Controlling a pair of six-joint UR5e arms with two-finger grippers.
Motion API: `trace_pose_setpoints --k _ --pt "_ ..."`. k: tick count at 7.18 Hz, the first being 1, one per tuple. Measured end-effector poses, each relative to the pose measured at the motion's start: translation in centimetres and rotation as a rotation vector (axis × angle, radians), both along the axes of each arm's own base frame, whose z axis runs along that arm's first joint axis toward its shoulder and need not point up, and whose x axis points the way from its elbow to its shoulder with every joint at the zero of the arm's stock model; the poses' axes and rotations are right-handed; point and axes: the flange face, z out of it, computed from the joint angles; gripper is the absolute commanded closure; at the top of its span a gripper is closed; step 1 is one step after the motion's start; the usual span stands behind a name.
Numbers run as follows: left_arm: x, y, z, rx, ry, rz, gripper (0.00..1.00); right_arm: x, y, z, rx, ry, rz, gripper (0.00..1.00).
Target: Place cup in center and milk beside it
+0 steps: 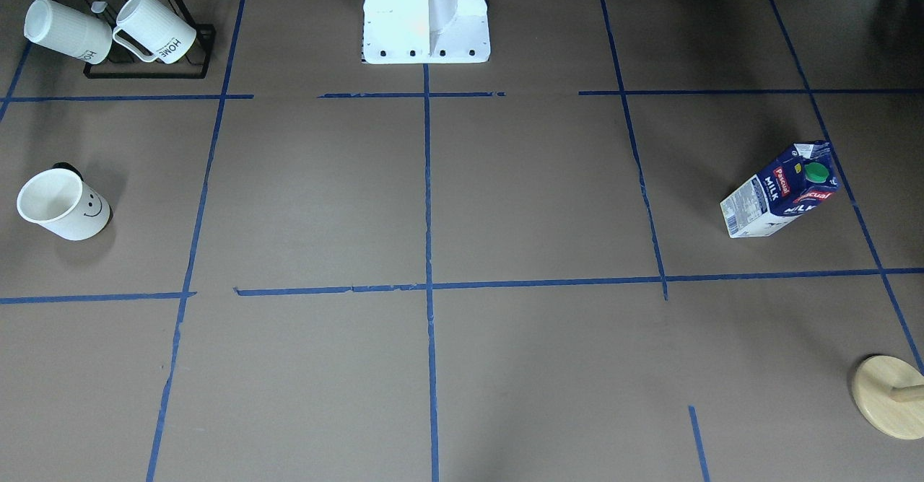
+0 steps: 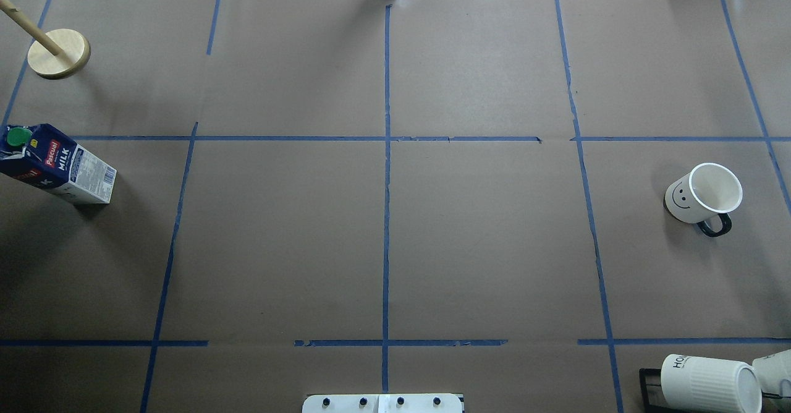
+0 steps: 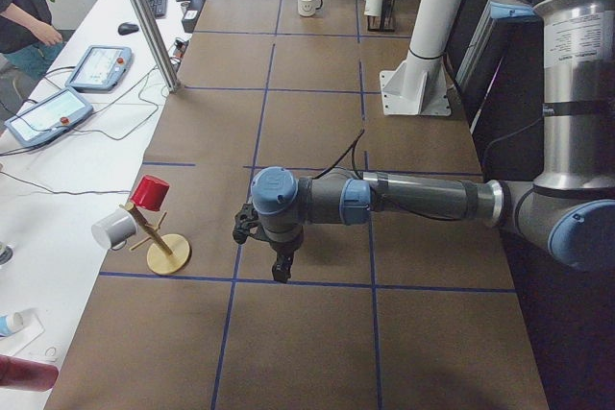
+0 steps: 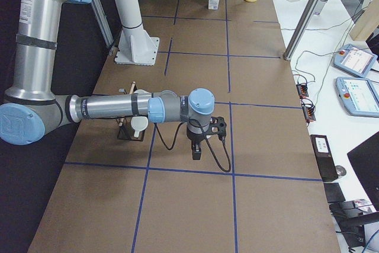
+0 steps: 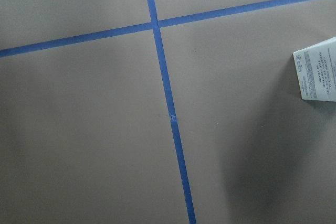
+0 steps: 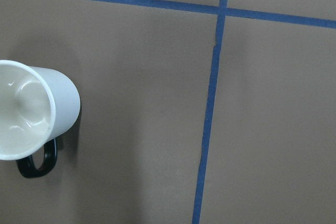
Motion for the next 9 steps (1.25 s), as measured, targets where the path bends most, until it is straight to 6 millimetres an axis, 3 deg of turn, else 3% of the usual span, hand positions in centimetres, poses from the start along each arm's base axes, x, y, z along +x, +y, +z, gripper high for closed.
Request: trace_pose_setpoints --k 3,6,9 --pt "0.0 0.0 0.0 -0.002 0.000 0.000 0.00 -0.1 -0.2 -0.5 0.012 -0.002 -0.001 0.00" --pt "0.1 0.0 0.1 -0.005 0.001 0.001 0.00 -1.2 -2.3 -3.3 0.123 -0.023 -0.001 0.00" --pt "0.1 0.1 0.3 -0.008 0.002 0.000 0.00 -6.7 -3.3 -2.5 0.154 -0.086 0.078 0.01"
